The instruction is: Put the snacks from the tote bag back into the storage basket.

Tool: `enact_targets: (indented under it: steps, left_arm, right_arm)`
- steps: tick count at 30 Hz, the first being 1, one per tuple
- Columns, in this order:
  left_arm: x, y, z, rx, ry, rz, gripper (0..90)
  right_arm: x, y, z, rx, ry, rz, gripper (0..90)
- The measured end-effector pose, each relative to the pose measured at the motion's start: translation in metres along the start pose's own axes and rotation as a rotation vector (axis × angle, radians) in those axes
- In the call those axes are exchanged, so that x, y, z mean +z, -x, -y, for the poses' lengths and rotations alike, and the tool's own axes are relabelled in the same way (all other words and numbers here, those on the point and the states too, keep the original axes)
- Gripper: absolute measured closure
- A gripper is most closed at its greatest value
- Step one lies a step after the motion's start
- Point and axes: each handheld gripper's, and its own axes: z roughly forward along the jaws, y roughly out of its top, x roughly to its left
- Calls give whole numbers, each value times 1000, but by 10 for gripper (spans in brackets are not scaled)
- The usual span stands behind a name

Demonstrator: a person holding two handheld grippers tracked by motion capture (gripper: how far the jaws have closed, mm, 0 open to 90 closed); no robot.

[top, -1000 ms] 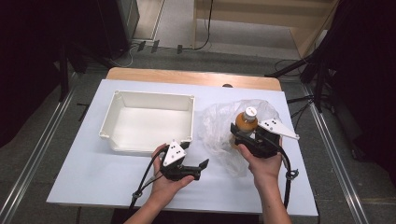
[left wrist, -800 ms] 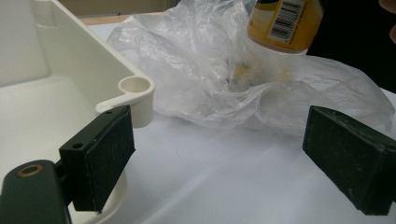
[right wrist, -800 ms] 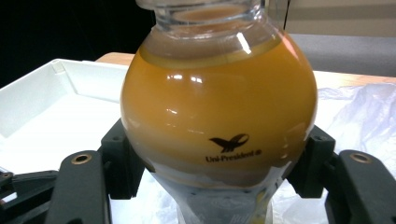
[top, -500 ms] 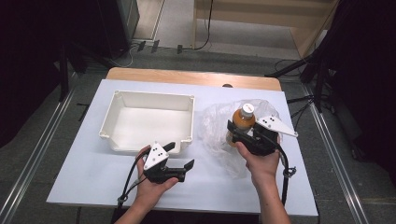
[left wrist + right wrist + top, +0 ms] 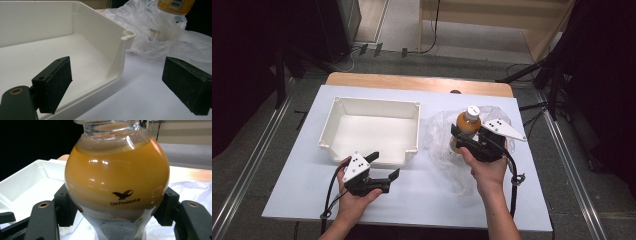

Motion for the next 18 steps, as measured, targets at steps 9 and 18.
enact_targets:
  steps: [9,18]
  left_arm:
    - [-16,-25,0,-29,14,-53,84]
    - [-29,-39,3,-48,21,-29,45]
  right_arm:
    - [7,-6,-6,12,-1,-11,341]
    - [15,-12,-7,4,0,-19,341]
